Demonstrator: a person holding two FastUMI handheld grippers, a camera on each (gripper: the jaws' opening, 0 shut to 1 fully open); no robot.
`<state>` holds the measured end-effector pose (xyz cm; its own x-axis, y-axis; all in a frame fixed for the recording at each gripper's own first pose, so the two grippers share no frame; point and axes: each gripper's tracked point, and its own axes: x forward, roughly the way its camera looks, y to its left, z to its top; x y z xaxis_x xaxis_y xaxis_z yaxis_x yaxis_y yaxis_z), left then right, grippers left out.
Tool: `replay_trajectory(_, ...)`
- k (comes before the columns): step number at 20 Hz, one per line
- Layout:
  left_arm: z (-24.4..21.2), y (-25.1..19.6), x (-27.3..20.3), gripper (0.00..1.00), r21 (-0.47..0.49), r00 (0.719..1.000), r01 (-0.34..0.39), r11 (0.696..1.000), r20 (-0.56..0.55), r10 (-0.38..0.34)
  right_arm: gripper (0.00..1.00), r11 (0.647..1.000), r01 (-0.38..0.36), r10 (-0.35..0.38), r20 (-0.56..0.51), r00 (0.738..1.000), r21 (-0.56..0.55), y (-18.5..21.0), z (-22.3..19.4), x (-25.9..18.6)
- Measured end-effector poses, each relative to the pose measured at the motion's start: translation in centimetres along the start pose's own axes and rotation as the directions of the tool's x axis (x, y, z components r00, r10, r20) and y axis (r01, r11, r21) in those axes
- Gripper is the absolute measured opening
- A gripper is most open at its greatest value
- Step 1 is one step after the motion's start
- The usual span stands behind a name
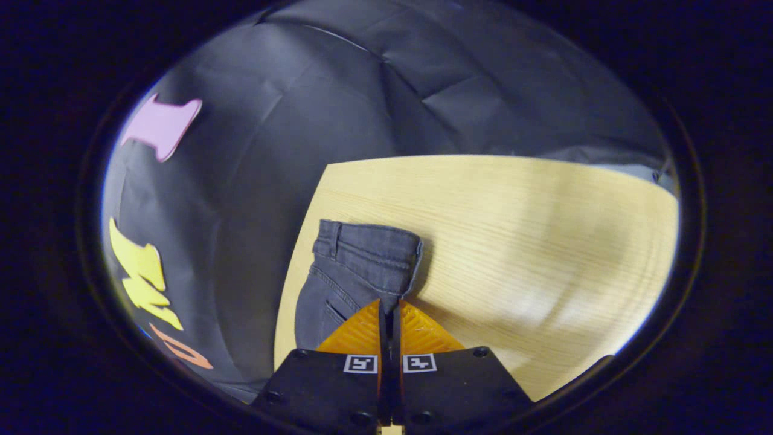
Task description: Grasp the waist and the cuffs of the jeans and fold them to make the two legs overlap; first hold the waist and fold one-third of the jeans toward the cuffs, then hold the cuffs and fold the remaining one-third in the same direction to finish folding.
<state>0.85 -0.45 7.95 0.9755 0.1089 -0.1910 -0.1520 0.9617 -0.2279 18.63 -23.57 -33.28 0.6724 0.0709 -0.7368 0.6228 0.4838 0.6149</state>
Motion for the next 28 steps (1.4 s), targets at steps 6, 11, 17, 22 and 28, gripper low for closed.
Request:
replay_trajectory(6,0.2,0.7,-0.8,1.0,0.009,1.0,-0.003,1.0,0.01,0.003,0.01,0.912,-0.015,0.076,0.132,0.988,-0.409,6.9,0.1,-4.3)
replay_trajectory(11,0.4,1.7,-1.7,0.98,-0.008,1.0,-0.014,1.0,0.012,0.014,0.01,0.767,-0.023,0.196,0.2,0.96,-0.641,13.3,-2.0,-9.1)
replay_trajectory(17,0.5,3.5,-2.8,0.98,-0.012,0.999,-0.042,0.999,0.012,0.043,0.01,0.586,-0.041,0.336,0.196,0.921,-0.809,19.1,-7.3,-14.0)
replay_trajectory(22,1.1,5.1,-3.9,0.98,-0.005,0.997,-0.068,0.998,0.027,0.068,0.01,0.446,-0.066,0.424,0.145,0.894,-0.893,22.1,-12.7,-15.3)
replay_trajectory(28,2.1,6.1,-4.8,0.98,0.0,0.996,-0.081,0.997,0.044,0.081,0.0,0.371,-0.121,0.467,0.072,0.881,-0.921,23.7,-19.2,-15.0)
